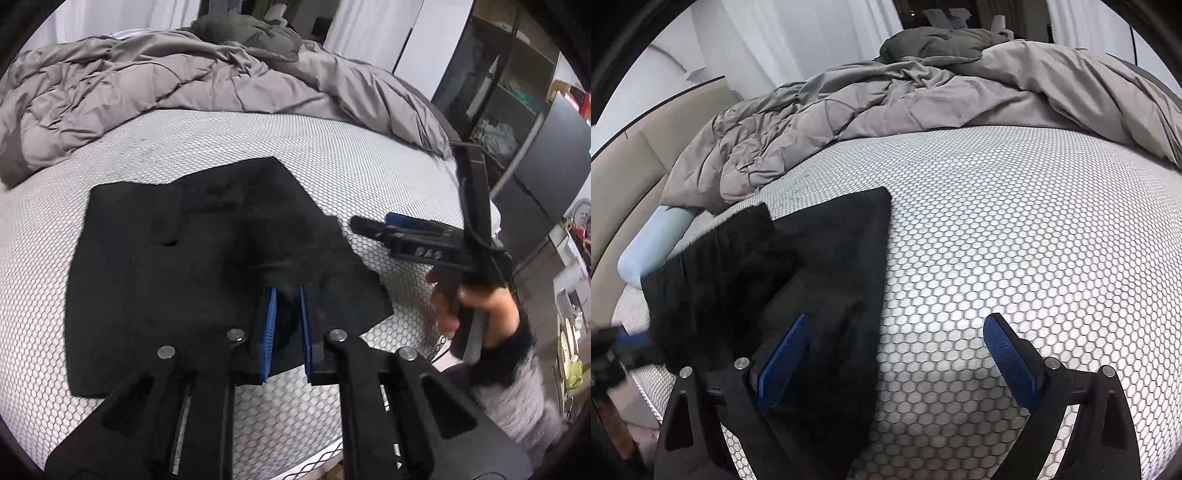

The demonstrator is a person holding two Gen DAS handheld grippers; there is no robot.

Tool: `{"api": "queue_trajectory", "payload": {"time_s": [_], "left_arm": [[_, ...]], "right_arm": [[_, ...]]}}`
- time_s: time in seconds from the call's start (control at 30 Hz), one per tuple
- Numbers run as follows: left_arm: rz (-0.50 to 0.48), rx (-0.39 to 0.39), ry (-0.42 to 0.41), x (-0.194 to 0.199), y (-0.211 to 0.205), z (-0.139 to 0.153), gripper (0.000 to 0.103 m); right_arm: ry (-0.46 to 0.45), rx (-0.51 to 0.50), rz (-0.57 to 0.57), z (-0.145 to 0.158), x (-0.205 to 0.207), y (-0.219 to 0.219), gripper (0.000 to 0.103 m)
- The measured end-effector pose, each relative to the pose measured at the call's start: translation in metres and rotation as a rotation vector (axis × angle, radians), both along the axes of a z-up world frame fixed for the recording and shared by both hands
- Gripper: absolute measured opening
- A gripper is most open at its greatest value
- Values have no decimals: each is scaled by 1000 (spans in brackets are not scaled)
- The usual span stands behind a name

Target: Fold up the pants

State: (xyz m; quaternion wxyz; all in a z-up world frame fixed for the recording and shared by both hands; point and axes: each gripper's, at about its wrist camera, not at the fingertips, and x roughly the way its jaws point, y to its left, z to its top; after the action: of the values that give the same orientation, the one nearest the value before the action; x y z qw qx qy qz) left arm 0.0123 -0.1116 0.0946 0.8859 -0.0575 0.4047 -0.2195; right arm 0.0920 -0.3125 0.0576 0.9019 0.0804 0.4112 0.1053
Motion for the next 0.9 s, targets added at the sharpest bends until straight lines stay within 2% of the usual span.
{"api": "queue_trajectory", "payload": {"time_s": [0.03, 0.1, 0.17, 0.23, 0.33, 0.37, 0.43, 0.53, 0.67, 0.73, 0.77, 0.87, 0.9], "left_arm": [[17, -11, -10, -8, 8, -2, 15], [58, -48, -54, -13, 30, -3, 39], [108, -79, -89, -21, 57, -11, 50], [185, -98, -88, -14, 89, -20, 50], [277, -31, -60, -2, 114, -39, 50], [307, -2, -52, 2, 121, -45, 50], [351, 6, -19, 5, 137, -56, 50], [376, 6, 6, 10, 153, -71, 50], [382, 8, 26, 15, 160, -78, 50], [380, 18, 23, 18, 160, -78, 50], [383, 21, 25, 19, 161, -79, 50], [388, 2, 35, 22, 162, -79, 50], [390, -3, 36, 23, 163, -79, 50]], "right_arm": [[-5, 8, 10, 2, -1, 0, 96], [-9, 26, 27, 4, -3, 2, 96], [-3, 71, 54, 6, -4, 6, 96], [13, 123, 93, 7, -5, 10, 96], [35, 270, 181, 10, -12, 17, 96], [43, 324, 222, 10, -14, 20, 92], [64, 394, 301, 10, -16, 31, 85], [120, 390, 340, 0, -15, 48, 75], [173, 372, 328, -16, -3, 61, 72], [177, 335, 305, -20, 3, 67, 55], [176, 303, 296, -21, 6, 69, 31], [111, 266, 300, -7, 1, 72, 12], [67, 257, 305, 2, -5, 72, 10]]}}
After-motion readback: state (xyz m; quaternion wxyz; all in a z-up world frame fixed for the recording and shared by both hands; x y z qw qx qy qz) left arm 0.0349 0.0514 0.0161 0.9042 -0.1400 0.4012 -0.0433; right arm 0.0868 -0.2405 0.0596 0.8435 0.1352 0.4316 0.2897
